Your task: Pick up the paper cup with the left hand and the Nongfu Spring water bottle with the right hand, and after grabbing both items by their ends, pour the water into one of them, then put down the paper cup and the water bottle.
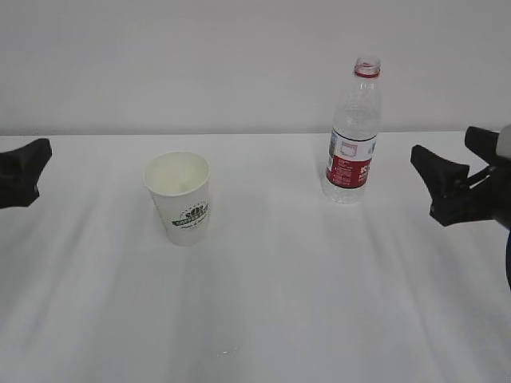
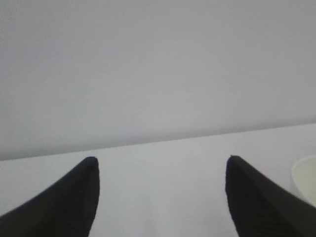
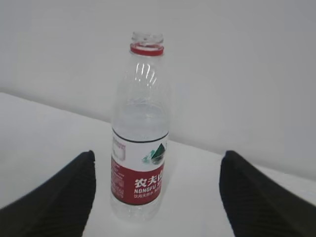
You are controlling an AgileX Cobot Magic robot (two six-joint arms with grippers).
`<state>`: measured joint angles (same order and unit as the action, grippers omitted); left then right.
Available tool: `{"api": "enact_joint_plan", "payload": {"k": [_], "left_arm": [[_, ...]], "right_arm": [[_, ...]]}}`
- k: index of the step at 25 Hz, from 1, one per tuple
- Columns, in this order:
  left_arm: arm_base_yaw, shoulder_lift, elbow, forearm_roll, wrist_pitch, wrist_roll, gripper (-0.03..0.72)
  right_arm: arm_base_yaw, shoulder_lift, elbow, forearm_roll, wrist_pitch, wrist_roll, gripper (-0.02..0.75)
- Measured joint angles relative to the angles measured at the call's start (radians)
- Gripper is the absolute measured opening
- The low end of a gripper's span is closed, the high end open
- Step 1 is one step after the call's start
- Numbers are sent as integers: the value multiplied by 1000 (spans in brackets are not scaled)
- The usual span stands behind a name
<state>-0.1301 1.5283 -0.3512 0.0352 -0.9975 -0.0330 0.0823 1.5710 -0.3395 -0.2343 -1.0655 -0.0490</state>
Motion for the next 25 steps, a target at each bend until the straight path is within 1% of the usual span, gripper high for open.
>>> {"api": "enact_joint_plan", "payload": {"k": [4, 11, 18, 23, 25], "left_arm": [[0, 25, 84, 36, -111, 0, 580], [0, 72, 177, 122, -140, 0, 580], [0, 104, 203, 220, -140, 0, 580], [0, 107, 203, 339, -144, 0, 579], [0, 121, 203, 359, -144, 0, 579]], "right_arm": [[0, 12, 37, 0, -20, 2, 588], [0, 58, 75, -36, -65, 3, 588], [0, 111, 95, -63, -66, 3, 588], [0, 116, 97, -65, -69, 4, 588], [0, 116, 97, -65, -70, 4, 588]]}}
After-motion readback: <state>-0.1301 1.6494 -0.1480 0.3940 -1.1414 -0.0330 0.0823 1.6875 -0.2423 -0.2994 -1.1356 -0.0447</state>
